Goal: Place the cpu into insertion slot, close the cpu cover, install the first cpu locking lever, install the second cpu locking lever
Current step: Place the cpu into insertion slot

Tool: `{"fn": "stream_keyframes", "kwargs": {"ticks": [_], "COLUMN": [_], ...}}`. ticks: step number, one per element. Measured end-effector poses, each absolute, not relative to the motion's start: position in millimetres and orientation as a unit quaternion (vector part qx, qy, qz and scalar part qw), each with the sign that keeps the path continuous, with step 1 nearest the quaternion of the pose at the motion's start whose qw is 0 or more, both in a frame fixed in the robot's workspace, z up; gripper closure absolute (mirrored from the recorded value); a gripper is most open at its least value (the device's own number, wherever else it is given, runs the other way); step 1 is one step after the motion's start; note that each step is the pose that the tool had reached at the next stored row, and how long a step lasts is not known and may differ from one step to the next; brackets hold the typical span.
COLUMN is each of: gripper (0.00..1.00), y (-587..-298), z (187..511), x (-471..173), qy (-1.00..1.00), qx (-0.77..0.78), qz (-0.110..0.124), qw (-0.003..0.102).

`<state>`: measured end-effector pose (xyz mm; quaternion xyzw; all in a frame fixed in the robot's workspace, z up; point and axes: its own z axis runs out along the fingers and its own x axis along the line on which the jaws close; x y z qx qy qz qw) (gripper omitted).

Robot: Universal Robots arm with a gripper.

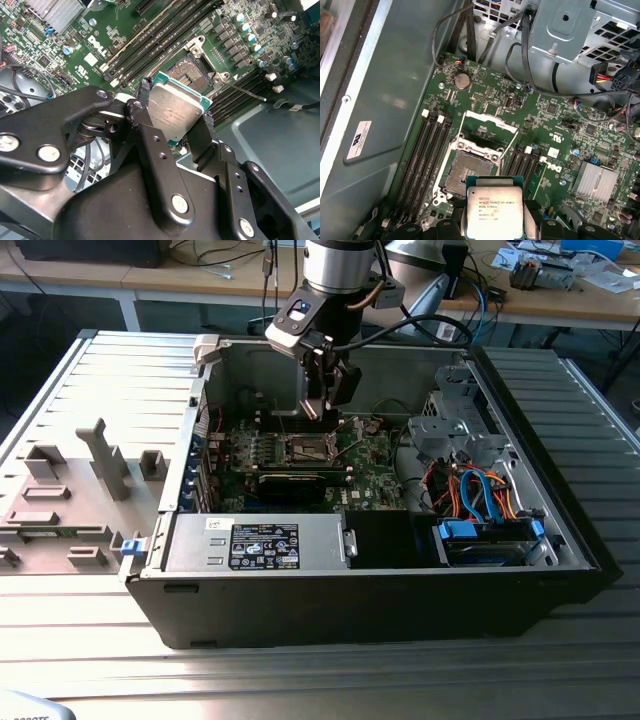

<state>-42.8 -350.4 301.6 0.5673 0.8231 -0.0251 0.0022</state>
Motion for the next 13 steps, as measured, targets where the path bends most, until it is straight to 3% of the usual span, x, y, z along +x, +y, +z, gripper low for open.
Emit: {"fn": "stream_keyframes", "kwargs": {"ticks": [13], "gripper": [0.45], "y": [-350.4], "z": [301.6], "x": [-42.8], "qy": [0.820], "qx": [0.572], "qz": [-0.025], "qw": [0.002]}}
